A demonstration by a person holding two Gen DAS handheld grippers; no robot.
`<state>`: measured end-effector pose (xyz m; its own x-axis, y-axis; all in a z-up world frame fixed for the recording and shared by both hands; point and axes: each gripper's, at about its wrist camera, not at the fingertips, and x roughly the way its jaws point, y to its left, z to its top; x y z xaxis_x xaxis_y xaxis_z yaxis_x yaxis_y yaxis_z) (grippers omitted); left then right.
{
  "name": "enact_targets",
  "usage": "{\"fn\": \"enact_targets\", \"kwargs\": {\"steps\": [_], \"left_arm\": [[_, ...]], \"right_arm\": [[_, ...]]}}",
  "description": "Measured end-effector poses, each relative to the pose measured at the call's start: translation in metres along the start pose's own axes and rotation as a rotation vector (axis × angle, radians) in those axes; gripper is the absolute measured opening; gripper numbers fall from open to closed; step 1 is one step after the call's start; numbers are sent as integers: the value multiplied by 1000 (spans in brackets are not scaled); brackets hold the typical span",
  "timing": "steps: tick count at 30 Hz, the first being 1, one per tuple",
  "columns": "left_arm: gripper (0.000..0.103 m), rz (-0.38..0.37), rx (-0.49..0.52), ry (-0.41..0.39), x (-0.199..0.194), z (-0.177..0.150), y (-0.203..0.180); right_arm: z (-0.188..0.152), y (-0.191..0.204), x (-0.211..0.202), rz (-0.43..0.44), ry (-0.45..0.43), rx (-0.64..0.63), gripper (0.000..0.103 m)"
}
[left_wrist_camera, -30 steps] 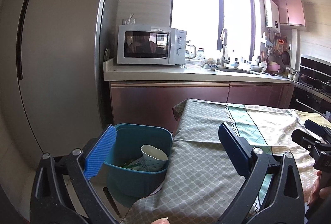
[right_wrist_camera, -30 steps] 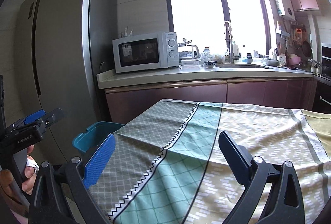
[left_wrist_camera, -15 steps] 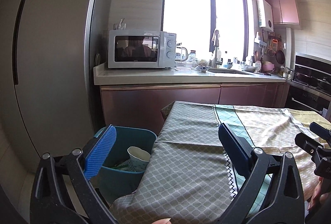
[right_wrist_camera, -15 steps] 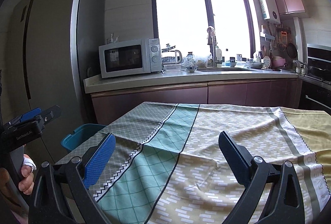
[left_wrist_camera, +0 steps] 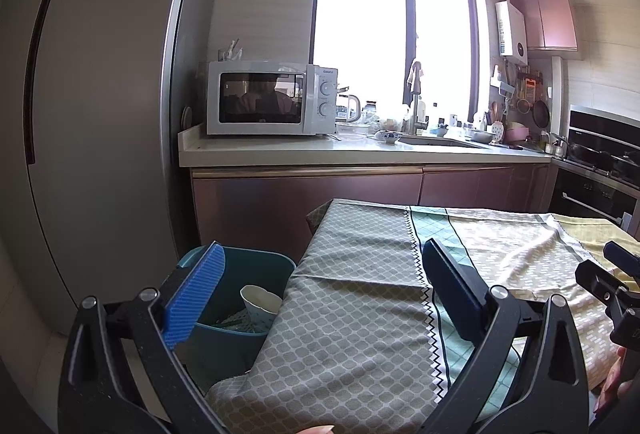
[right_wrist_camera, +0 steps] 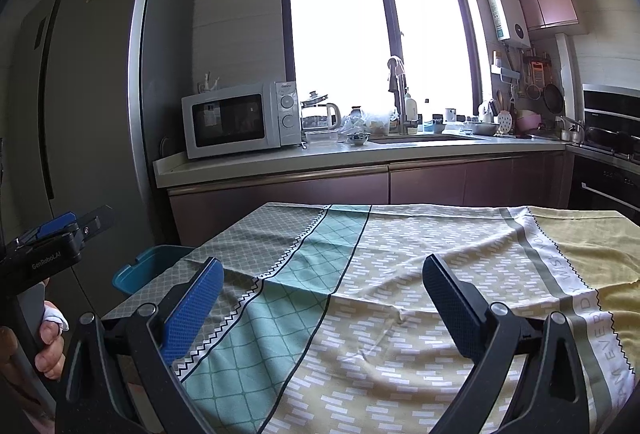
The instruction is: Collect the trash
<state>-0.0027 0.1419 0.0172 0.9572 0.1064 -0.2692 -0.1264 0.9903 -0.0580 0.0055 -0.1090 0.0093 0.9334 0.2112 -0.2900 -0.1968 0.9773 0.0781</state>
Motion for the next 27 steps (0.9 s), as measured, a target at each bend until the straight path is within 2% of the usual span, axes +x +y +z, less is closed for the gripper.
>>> {"fn": "enact_targets", "kwargs": {"steps": [27], "left_arm": [[97, -3, 8, 9, 6, -7, -10]], "right_arm": [[1, -3, -3, -19, -19, 7, 96]]}}
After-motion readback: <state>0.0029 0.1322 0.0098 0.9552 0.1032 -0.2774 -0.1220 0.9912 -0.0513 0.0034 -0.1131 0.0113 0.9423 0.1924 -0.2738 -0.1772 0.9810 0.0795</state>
